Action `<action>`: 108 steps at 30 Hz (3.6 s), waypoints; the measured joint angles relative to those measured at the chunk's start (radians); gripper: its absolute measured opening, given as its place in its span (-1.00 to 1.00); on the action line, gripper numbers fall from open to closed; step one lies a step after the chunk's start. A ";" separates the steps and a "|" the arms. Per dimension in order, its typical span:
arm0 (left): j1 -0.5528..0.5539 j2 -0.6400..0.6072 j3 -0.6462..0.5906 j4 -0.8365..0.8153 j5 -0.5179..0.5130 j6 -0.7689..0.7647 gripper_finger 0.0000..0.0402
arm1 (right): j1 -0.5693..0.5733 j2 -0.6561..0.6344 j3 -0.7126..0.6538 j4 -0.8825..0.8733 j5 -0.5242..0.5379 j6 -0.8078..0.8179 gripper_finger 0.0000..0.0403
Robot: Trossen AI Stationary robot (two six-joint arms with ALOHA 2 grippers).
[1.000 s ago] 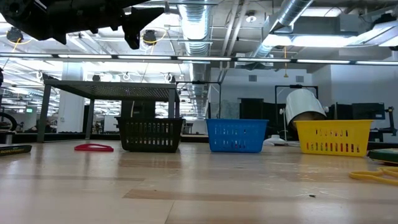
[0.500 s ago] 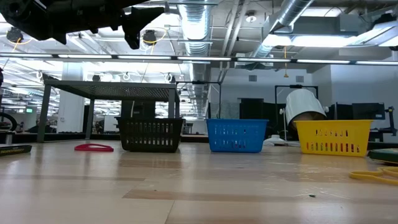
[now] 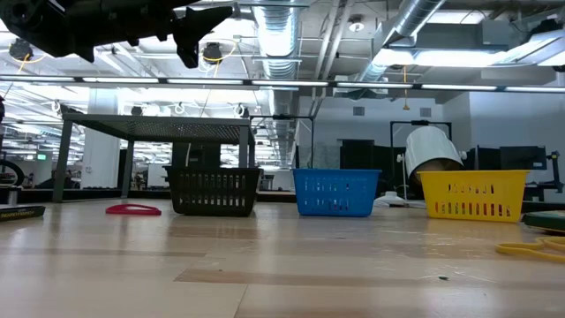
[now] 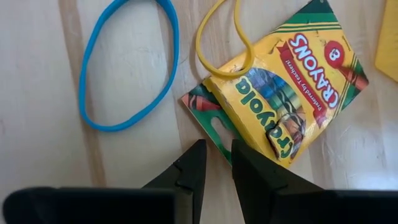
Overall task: Pick & Place Office Desk Supplies
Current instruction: Put the crayon box into the black basket
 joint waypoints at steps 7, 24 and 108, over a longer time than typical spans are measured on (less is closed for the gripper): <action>0.000 0.000 0.000 0.000 0.002 0.000 -0.21 | -0.001 0.002 -0.001 0.005 -0.005 -0.009 -0.97; 0.000 0.000 0.000 0.007 -0.002 0.000 -0.21 | -0.018 0.011 0.051 -0.079 -0.051 0.000 -0.99; 0.000 0.000 0.000 0.014 -0.001 0.000 -0.21 | -0.095 0.010 0.045 -0.187 -0.006 -0.025 -1.00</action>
